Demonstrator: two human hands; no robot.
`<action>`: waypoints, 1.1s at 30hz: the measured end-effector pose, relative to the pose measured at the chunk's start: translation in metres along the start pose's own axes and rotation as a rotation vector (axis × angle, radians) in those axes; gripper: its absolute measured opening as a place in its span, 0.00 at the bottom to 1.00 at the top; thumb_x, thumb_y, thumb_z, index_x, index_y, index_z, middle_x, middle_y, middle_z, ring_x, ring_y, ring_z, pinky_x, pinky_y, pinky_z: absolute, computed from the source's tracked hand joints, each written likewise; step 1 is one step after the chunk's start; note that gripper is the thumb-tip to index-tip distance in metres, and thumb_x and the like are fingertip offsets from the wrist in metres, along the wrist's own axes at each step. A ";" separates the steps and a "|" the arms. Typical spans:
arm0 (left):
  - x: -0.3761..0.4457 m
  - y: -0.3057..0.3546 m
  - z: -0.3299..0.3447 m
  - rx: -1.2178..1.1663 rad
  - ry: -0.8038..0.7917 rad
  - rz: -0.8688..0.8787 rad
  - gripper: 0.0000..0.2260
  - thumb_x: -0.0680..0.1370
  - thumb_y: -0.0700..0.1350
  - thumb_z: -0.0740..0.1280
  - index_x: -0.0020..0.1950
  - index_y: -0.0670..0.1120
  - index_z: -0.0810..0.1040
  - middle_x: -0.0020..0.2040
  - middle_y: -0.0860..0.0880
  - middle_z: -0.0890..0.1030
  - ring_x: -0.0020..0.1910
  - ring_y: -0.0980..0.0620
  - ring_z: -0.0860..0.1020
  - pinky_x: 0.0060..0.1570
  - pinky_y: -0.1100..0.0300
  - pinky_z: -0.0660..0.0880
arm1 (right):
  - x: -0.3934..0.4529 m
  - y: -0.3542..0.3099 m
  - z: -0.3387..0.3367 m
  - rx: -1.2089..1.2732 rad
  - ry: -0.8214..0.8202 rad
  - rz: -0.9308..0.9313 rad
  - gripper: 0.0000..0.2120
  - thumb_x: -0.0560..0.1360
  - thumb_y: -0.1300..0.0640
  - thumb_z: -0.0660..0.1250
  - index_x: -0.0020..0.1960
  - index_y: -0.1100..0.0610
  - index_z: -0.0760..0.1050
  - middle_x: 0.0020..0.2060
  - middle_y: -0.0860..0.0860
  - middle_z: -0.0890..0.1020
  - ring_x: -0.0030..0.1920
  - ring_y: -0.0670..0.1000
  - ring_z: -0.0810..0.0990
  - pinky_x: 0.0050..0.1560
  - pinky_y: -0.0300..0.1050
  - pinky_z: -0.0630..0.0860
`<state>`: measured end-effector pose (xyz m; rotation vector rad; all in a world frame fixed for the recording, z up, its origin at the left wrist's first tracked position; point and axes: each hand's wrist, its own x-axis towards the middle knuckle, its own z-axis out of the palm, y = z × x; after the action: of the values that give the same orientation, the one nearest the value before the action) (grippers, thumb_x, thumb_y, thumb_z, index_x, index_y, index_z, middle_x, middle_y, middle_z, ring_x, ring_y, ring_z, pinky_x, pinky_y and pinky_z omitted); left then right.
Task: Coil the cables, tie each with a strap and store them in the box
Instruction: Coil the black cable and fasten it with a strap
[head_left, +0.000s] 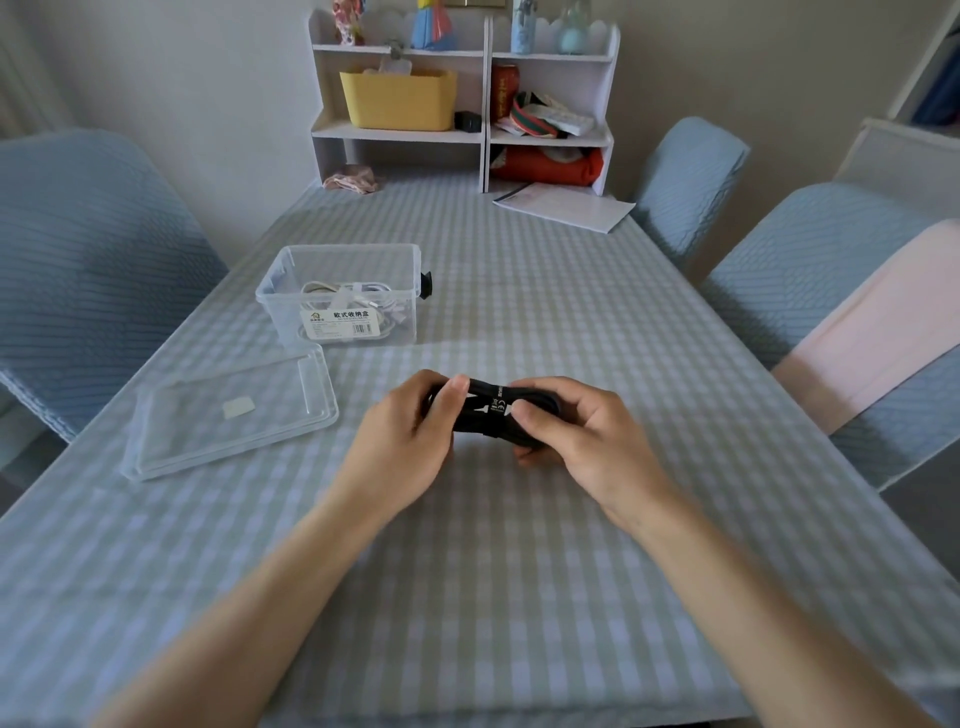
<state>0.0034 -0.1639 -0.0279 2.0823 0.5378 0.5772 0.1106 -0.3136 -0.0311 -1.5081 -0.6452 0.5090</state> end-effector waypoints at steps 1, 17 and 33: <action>0.000 0.000 0.001 0.027 0.005 0.006 0.12 0.83 0.53 0.58 0.45 0.51 0.76 0.28 0.50 0.76 0.24 0.60 0.71 0.27 0.67 0.65 | -0.001 0.001 0.001 -0.015 0.013 -0.017 0.06 0.77 0.61 0.70 0.53 0.57 0.83 0.42 0.55 0.86 0.37 0.54 0.84 0.41 0.46 0.81; 0.000 0.014 -0.004 -0.451 -0.021 -0.255 0.28 0.83 0.62 0.50 0.41 0.45 0.78 0.31 0.46 0.77 0.27 0.51 0.72 0.26 0.60 0.65 | -0.006 -0.006 0.023 -0.098 0.053 -0.048 0.10 0.83 0.59 0.59 0.49 0.56 0.79 0.32 0.58 0.79 0.29 0.54 0.75 0.32 0.48 0.72; 0.004 -0.002 -0.017 -0.096 -0.132 -0.050 0.26 0.84 0.58 0.53 0.42 0.36 0.71 0.31 0.52 0.69 0.31 0.55 0.67 0.38 0.57 0.64 | -0.010 0.000 0.037 -0.438 -0.021 -0.154 0.09 0.83 0.56 0.59 0.49 0.53 0.76 0.37 0.46 0.80 0.37 0.43 0.77 0.38 0.37 0.72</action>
<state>-0.0037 -0.1498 -0.0206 1.9944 0.4755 0.4247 0.0780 -0.2929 -0.0331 -1.8449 -0.9238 0.2735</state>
